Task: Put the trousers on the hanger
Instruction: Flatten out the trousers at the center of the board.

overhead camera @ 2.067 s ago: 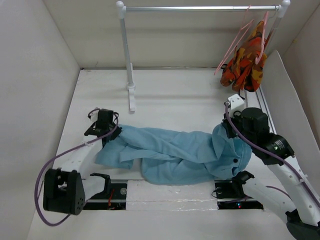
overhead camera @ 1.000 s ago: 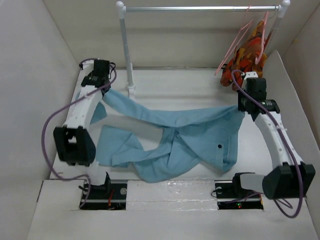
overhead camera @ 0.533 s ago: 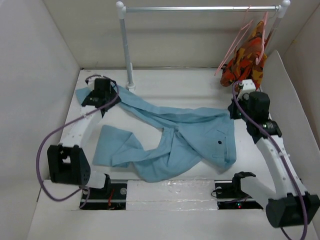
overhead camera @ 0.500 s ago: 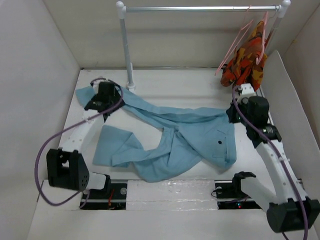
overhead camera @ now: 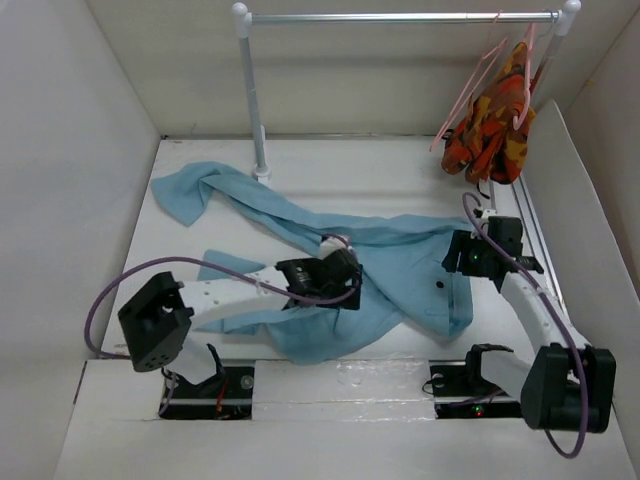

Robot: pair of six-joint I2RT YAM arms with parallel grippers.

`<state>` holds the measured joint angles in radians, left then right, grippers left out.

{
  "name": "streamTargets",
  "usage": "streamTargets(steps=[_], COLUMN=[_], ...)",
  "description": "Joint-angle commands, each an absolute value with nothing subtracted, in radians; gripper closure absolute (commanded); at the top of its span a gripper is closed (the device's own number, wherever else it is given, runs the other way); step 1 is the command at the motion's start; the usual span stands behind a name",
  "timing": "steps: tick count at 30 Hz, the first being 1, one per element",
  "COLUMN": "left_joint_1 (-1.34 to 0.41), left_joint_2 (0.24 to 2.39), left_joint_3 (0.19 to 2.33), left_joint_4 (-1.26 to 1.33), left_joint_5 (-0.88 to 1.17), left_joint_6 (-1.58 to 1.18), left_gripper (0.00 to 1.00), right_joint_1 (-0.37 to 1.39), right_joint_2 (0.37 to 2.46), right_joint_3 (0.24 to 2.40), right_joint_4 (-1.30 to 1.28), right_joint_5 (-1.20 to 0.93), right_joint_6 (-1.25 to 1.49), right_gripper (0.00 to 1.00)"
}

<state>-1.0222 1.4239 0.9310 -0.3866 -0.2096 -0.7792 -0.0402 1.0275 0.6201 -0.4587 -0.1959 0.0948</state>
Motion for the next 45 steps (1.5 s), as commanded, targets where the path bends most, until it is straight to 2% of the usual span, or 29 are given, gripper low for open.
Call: streamTargets(steps=[1,5,9,13,16,17,19,20,21,22,23,29,34,35,37,38,40,41,43,45], left_joint_1=[-1.121,-1.209,-1.246,-1.246,-1.246,-1.246,-1.246,-1.246,-1.246,-1.246,-1.246,-1.246,-1.293,-1.304,-1.316,-1.316,-1.316,-1.316,-1.292,-1.200], left_joint_2=[1.517,1.615,1.673,1.675,1.660,1.655,1.643,1.637,1.623,1.612,1.597,1.477,1.431,1.425,1.427,1.427,1.431,1.431,1.430,1.424], left_joint_3=[0.988,1.072,1.091,1.020,0.985,0.973,0.968,0.966,0.966,0.959,0.954,0.901,0.896,0.913,0.957,0.977,1.034,1.107,1.184,1.278], left_joint_4=[-0.391,-0.403,-0.439,-0.410,-0.371,-0.368,-0.380,-0.391,-0.409,-0.416,-0.417,-0.428,-0.448,-0.451,-0.489,-0.501,-0.557,-0.583,-0.636,-0.675], left_joint_5=[-0.261,-0.298,-0.341,-0.316,-0.278,-0.269,-0.268,-0.278,-0.279,-0.279,-0.272,-0.189,-0.124,-0.126,-0.144,-0.158,-0.207,-0.283,-0.368,-0.501], left_joint_6=[-0.838,-0.839,-0.864,-0.884,-0.894,-0.893,-0.893,-0.896,-0.897,-0.896,-0.894,-0.864,-0.821,-0.816,-0.818,-0.816,-0.795,-0.793,-0.773,-0.782], left_gripper=[0.18,0.18,0.20,0.26,0.41,0.58,0.77,1.00,1.00,1.00,1.00,1.00,1.00,1.00,1.00,0.85,0.59,0.31,0.20,0.20], right_joint_1=[-0.138,-0.224,-0.262,-0.262,-0.262,-0.262,-0.262,-0.262,-0.262,-0.262,-0.262,-0.272,-0.261,-0.261,-0.261,-0.252,-0.241,-0.241,-0.221,-0.206], right_joint_2=[1.090,1.235,1.360,1.500,1.569,1.581,1.595,1.607,1.609,1.608,1.595,1.545,1.644,1.663,1.693,1.689,1.654,1.596,1.505,1.338], right_joint_3=[0.701,0.744,0.810,0.857,0.867,0.871,0.865,0.868,0.871,0.873,0.873,0.963,1.090,1.116,1.146,1.155,1.128,1.108,1.010,0.930], right_joint_4=[-0.241,-0.031,-0.009,-0.012,0.028,0.040,0.070,0.084,0.090,0.104,0.124,0.108,0.063,0.064,0.043,0.026,0.014,0.011,0.006,-0.032], right_joint_5=[-0.218,-0.320,-0.301,-0.305,-0.345,-0.354,-0.379,-0.380,-0.388,-0.393,-0.394,-0.253,-0.091,-0.078,-0.098,-0.110,-0.135,-0.155,-0.184,-0.204], right_joint_6=[0.103,0.121,0.121,0.115,0.118,0.118,0.138,0.144,0.152,0.172,0.182,0.219,0.221,0.219,0.212,0.195,0.180,0.178,0.186,0.199], right_gripper=[0.37,0.36,0.35,0.35,0.35,0.35,0.39,0.60,0.71,0.78,1.00,1.00,1.00,0.90,0.60,0.37,0.27,0.24,0.24,0.29])
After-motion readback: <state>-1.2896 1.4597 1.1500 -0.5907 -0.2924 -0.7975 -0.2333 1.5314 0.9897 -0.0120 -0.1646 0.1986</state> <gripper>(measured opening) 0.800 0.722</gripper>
